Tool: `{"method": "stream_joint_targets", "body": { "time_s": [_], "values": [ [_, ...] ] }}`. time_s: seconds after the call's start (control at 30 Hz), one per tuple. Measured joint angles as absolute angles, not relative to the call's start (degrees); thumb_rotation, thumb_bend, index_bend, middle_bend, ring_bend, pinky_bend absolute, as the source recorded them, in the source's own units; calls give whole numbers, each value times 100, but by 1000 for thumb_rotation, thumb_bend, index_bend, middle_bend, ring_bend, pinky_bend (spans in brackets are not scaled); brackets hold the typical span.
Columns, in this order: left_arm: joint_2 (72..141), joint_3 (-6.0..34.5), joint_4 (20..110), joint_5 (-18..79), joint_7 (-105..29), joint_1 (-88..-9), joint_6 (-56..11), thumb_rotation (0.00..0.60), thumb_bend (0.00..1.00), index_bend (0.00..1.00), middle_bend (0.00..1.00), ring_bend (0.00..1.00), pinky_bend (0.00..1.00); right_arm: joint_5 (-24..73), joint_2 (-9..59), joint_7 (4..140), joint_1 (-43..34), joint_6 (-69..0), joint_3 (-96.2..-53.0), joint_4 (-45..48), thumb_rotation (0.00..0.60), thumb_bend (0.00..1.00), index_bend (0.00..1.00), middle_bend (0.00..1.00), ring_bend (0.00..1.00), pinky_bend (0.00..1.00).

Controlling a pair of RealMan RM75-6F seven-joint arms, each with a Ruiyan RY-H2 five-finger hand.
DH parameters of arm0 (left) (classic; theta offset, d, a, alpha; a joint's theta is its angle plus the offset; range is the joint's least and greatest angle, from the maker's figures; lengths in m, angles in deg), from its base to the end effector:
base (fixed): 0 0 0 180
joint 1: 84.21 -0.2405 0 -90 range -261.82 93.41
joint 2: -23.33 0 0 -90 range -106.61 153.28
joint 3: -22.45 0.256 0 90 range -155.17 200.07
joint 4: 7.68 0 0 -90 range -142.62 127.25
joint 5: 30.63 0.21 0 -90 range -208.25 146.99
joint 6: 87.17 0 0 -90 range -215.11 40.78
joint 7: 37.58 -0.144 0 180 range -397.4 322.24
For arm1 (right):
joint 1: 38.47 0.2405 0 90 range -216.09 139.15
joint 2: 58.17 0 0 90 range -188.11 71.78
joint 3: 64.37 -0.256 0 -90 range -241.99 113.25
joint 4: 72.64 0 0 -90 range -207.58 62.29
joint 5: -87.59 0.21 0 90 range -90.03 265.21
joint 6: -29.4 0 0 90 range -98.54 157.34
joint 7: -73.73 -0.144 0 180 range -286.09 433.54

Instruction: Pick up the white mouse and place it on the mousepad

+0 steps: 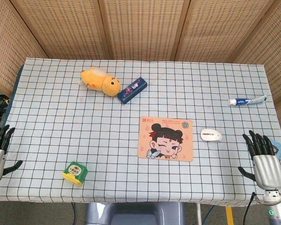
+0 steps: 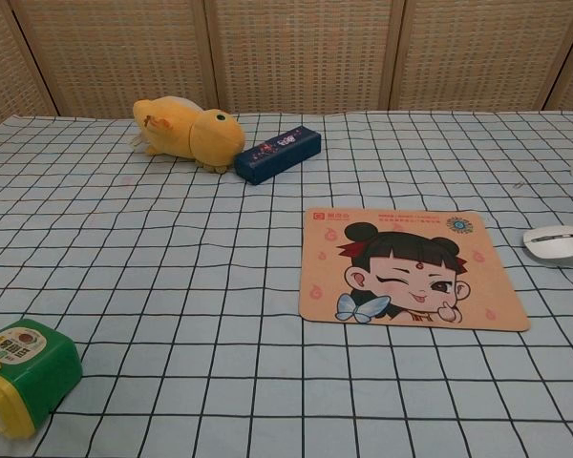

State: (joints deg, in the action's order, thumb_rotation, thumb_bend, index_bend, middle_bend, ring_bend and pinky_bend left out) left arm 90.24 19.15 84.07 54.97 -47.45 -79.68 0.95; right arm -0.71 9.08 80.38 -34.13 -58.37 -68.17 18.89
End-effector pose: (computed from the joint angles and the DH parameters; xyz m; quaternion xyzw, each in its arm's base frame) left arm -0.3072 0.1805 0.1528 -0.6026 -0.3343 -0.3629 0.6272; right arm -0.3014 -0.1811 0.1493 0.6049 -0.3410 0.3901 0.6047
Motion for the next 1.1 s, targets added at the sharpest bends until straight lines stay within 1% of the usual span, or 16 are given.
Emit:
{"method": "stream_joint_targets", "body": {
  "time_s": [0.9, 1.1],
  "values": [
    [8977, 1894, 8437, 5516, -4680, -8005, 171, 600, 28, 0, 0, 0, 0, -105, 973, 8078, -3344, -5642, -6749, 1913, 600, 136, 68, 0, 0, 0],
    [8991, 1899, 8432, 5529, -4697, -8002, 164, 600, 29, 0, 0, 0, 0, -60, 1051, 8055, -3255, -5537, -6805, 1967, 600, 136, 68, 0, 0, 0]
  ]
}}
